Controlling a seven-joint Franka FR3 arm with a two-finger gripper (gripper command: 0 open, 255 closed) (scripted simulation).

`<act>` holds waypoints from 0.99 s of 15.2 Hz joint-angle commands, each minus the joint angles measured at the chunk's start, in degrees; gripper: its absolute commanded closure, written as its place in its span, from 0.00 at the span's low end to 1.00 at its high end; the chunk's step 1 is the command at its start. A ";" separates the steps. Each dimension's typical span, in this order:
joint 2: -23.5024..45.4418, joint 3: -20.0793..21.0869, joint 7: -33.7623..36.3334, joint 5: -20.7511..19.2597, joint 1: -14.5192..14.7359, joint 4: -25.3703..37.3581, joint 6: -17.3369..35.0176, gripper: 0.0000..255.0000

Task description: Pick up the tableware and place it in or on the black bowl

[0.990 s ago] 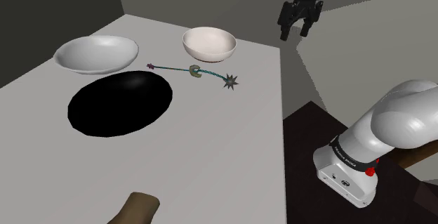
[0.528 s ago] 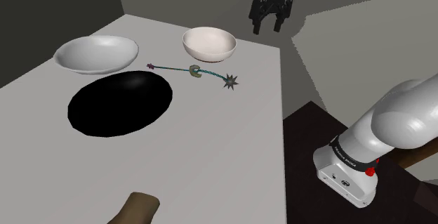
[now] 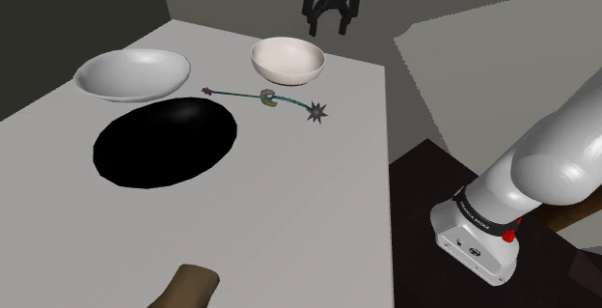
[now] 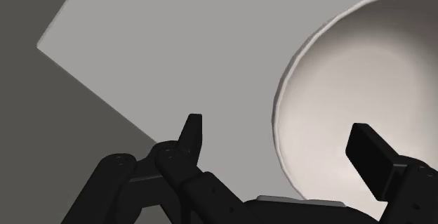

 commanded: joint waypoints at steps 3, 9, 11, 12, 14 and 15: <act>2.99 0.35 0.83 -0.09 0.41 1.68 1.50 0.00; 2.97 0.51 0.73 0.04 0.61 -2.62 5.79 0.00; 2.98 0.51 0.73 0.04 0.61 -2.61 5.78 0.00; 2.98 0.51 0.73 0.04 0.61 -2.61 5.78 0.00; 2.98 0.51 0.73 0.04 0.61 -2.61 5.78 0.00; 2.98 0.51 0.73 0.04 0.61 -2.61 5.78 0.00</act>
